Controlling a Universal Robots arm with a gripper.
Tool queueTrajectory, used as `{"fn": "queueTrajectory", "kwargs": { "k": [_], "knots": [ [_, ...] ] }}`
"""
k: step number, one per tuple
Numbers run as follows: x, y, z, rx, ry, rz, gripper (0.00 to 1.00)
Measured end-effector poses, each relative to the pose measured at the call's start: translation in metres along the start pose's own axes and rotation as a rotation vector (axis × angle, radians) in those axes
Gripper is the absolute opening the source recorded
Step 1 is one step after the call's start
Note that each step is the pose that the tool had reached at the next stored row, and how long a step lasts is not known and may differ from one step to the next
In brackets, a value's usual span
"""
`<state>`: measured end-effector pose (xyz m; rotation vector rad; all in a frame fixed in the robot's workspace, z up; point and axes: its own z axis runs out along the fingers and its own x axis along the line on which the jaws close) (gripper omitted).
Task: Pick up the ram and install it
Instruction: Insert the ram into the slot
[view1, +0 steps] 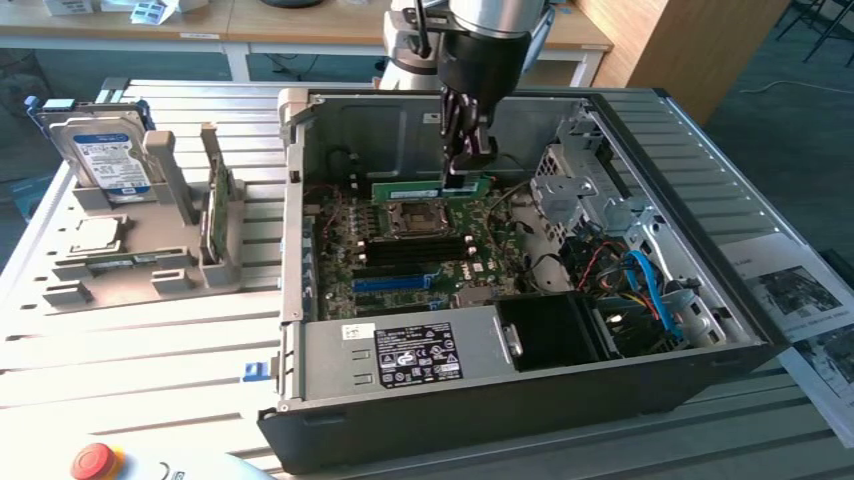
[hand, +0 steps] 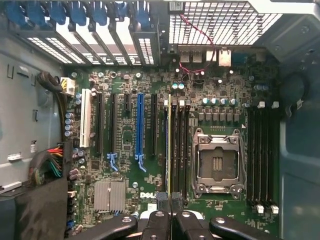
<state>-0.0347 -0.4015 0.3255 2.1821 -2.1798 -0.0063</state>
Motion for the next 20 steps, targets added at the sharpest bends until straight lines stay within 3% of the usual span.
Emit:
{"fn": "queueTrajectory", "kwargs": {
  "k": [20],
  "knots": [
    [-0.003,-0.0011,0.0253,-0.0001,-0.0001,0.001,0.12]
  ]
}}
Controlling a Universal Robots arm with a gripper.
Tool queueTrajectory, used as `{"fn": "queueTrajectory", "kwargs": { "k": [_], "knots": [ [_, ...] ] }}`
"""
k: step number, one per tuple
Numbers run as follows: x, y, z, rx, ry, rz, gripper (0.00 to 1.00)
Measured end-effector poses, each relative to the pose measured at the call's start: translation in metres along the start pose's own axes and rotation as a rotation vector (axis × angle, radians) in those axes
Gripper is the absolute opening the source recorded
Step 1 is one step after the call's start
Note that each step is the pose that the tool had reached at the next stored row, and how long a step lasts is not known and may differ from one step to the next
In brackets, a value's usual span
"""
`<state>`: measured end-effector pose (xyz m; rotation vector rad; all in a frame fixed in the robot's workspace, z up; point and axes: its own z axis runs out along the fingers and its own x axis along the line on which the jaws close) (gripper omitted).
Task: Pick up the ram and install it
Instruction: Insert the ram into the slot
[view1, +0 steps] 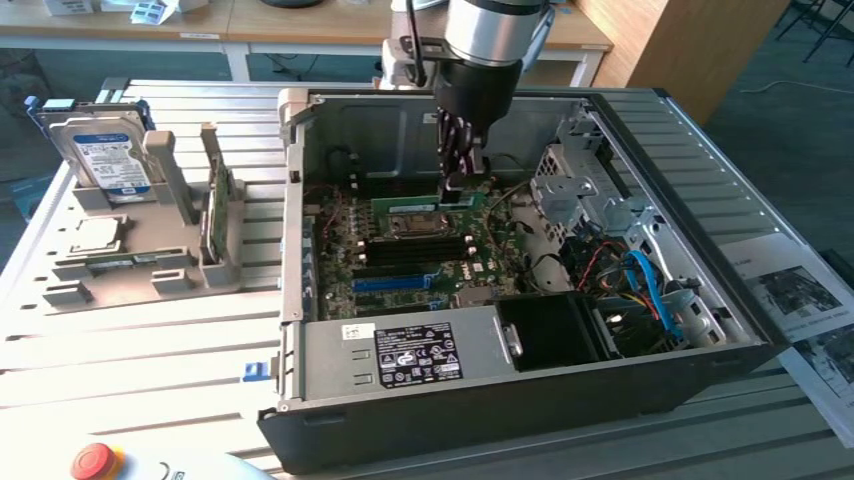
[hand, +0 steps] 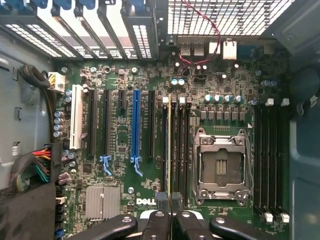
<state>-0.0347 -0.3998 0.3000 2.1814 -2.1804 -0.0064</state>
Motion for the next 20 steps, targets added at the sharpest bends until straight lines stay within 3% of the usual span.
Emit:
{"fn": "queueTrajectory", "kwargs": {
  "k": [20],
  "knots": [
    [-0.001,-0.0011,0.0254,0.0000,0.0000,0.000,0.12]
  ]
}}
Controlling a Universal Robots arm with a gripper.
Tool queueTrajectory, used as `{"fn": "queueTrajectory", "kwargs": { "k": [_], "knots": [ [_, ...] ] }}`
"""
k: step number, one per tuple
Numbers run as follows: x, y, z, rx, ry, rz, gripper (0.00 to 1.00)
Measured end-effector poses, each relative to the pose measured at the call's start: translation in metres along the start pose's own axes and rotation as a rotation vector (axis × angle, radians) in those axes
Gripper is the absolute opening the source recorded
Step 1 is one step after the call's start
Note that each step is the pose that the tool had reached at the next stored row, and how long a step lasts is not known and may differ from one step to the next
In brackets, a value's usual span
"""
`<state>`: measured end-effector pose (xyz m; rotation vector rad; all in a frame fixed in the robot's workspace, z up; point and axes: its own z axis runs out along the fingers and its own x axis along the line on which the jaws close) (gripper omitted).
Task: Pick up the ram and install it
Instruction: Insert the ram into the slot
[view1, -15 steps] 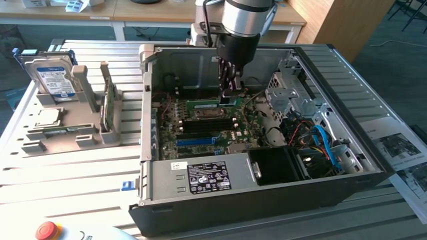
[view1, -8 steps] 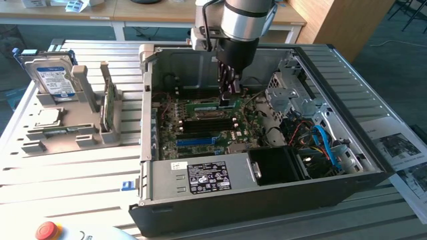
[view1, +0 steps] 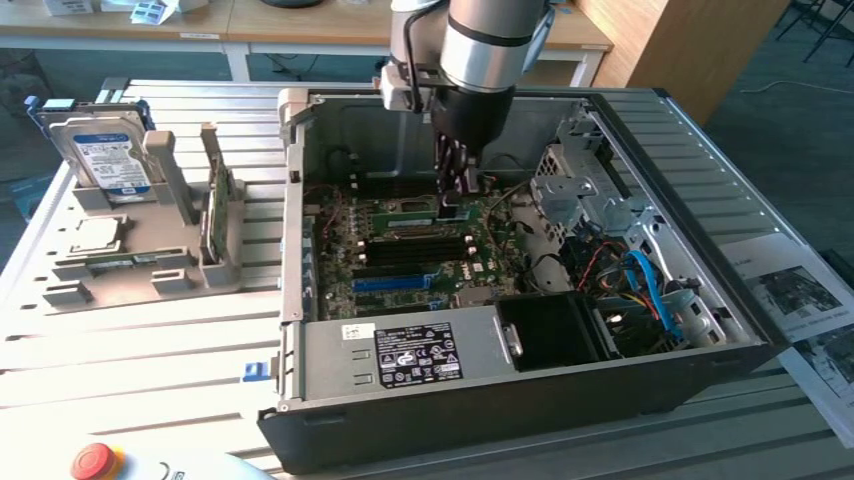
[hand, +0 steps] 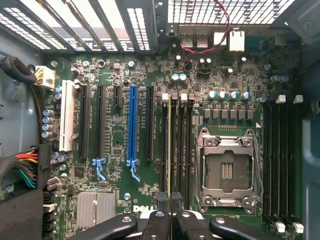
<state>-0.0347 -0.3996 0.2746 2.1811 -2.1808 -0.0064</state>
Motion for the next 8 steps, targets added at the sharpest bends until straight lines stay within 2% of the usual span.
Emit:
{"fn": "queueTrajectory", "kwargs": {
  "k": [8],
  "knots": [
    [-0.0004,-0.0004,0.0091,0.0000,0.0001,0.000,0.12]
  ]
}}
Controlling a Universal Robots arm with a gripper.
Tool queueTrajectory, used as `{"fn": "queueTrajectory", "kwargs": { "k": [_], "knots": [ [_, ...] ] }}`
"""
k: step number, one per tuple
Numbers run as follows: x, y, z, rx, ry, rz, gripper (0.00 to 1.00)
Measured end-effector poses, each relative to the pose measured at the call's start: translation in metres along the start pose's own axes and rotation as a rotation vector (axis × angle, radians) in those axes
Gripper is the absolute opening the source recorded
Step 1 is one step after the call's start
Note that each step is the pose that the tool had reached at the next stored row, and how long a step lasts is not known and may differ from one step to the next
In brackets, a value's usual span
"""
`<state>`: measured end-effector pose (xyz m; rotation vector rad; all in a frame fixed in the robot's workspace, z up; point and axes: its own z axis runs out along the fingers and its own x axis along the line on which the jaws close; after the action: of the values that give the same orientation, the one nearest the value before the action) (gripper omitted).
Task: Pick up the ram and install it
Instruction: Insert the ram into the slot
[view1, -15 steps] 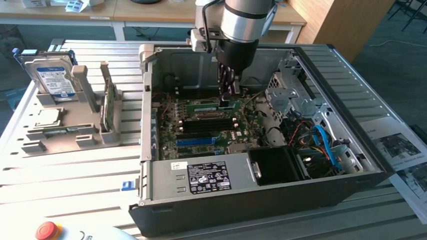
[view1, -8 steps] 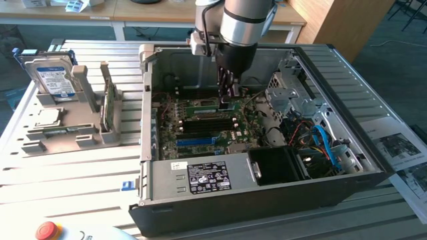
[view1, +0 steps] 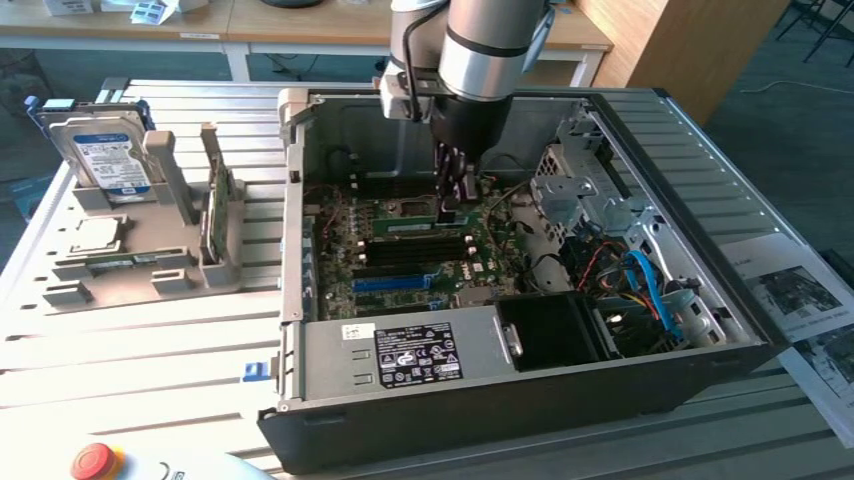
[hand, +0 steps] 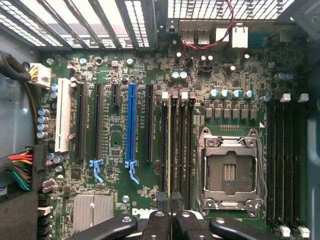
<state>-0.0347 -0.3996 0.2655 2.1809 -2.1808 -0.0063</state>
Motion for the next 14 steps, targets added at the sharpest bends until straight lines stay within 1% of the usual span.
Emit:
{"fn": "queueTrajectory", "kwargs": {
  "k": [14],
  "knots": [
    [-0.001,-0.0007,0.0166,0.0000,-0.0001,0.001,0.12]
  ]
}}
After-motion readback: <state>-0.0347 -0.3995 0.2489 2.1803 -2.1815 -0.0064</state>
